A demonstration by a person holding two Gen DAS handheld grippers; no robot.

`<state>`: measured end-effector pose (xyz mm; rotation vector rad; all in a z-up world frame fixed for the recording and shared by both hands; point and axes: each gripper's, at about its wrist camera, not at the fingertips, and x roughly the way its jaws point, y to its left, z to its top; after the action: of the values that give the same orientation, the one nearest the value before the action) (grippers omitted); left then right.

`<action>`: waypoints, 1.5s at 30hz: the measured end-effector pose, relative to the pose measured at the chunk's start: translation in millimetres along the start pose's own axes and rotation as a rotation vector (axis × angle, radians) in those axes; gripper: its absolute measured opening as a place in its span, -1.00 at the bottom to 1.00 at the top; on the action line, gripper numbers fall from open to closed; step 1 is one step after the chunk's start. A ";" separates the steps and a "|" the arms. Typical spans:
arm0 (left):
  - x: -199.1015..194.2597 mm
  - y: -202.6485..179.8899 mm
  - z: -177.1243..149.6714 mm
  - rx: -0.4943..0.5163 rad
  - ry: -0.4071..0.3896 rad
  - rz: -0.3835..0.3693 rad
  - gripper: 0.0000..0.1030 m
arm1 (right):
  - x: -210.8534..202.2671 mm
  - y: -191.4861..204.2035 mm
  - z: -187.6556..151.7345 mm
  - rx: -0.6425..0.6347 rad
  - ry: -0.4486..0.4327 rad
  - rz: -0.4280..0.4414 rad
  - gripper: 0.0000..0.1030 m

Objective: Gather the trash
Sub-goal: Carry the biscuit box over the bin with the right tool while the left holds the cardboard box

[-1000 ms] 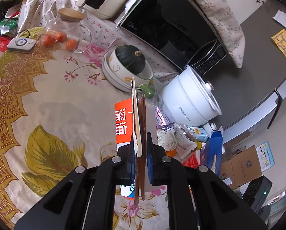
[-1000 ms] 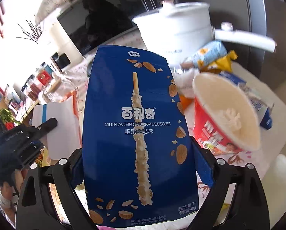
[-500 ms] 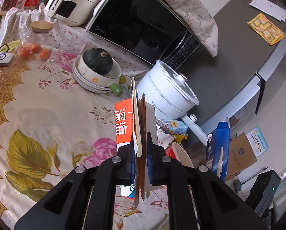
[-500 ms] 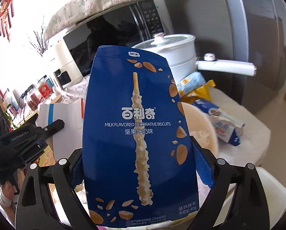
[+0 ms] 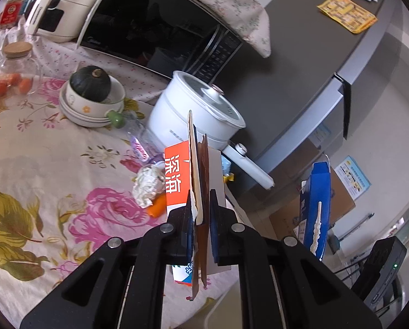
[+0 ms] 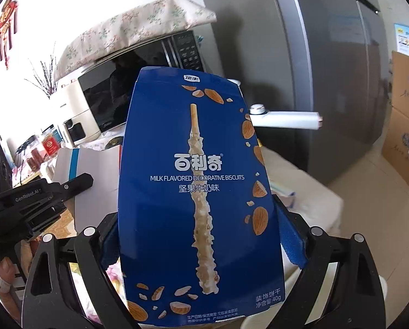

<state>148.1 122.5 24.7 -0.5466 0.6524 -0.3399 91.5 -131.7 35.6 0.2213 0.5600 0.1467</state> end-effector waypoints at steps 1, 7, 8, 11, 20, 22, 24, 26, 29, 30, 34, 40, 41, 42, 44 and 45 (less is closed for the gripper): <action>2.3 -5.4 -1.7 0.008 0.006 -0.010 -0.79 | -3.0 -3.2 -0.9 0.000 -0.007 -0.007 0.71; 13.7 -31.1 -13.4 0.050 0.036 -0.052 -0.79 | -22.6 -19.8 -2.5 -0.016 -0.055 -0.069 0.71; 15.4 -34.6 -15.3 0.056 0.041 -0.057 -0.79 | -25.0 -22.9 -3.8 -0.017 -0.060 -0.078 0.71; 21.2 -46.5 -21.7 0.078 0.058 -0.073 -0.79 | -33.1 -32.3 -7.2 -0.024 -0.077 -0.117 0.71; 37.5 -75.0 -39.1 0.125 0.103 -0.106 -0.79 | -51.0 -63.3 -22.9 -0.020 -0.084 -0.223 0.71; 41.8 -80.8 -43.4 0.134 0.115 -0.111 -0.79 | -54.3 -70.1 -27.9 -0.021 -0.080 -0.246 0.72; 46.6 -87.6 -48.2 0.145 0.129 -0.119 -0.79 | -58.2 -76.6 -33.4 -0.017 -0.077 -0.266 0.72; 50.7 -95.1 -53.3 0.159 0.141 -0.127 -0.79 | -61.5 -83.2 -39.1 -0.008 -0.068 -0.284 0.72; 56.9 -107.1 -62.7 0.184 0.163 -0.140 -0.79 | -65.4 -92.5 -49.3 0.007 -0.043 -0.311 0.72; 59.3 -110.8 -66.3 0.193 0.172 -0.144 -0.79 | -66.2 -94.3 -51.4 0.009 -0.038 -0.318 0.72; 69.7 -124.5 -83.3 0.235 0.215 -0.155 -0.79 | -73.2 -102.4 -66.1 -0.002 -0.022 -0.373 0.73; 85.9 -140.5 -110.3 0.289 0.278 -0.158 -0.79 | -74.6 -119.2 -83.4 0.032 0.053 -0.403 0.75; 88.3 -143.5 -114.6 0.299 0.287 -0.159 -0.79 | -74.7 -122.1 -84.1 0.042 0.061 -0.403 0.75; 89.9 -145.2 -117.9 0.306 0.293 -0.160 -0.79 | -75.7 -125.1 -84.5 0.052 0.064 -0.405 0.76; 93.3 -151.4 -124.4 0.322 0.304 -0.162 -0.79 | -79.2 -129.0 -85.2 0.064 0.056 -0.407 0.75; 95.0 -154.2 -126.8 0.330 0.308 -0.164 -0.79 | -81.4 -130.2 -85.2 0.069 0.050 -0.410 0.76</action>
<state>116.8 -92.7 -15.8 -0.2324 0.8296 -0.6813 -12.7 -259.3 -25.4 0.1661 0.6498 -0.2650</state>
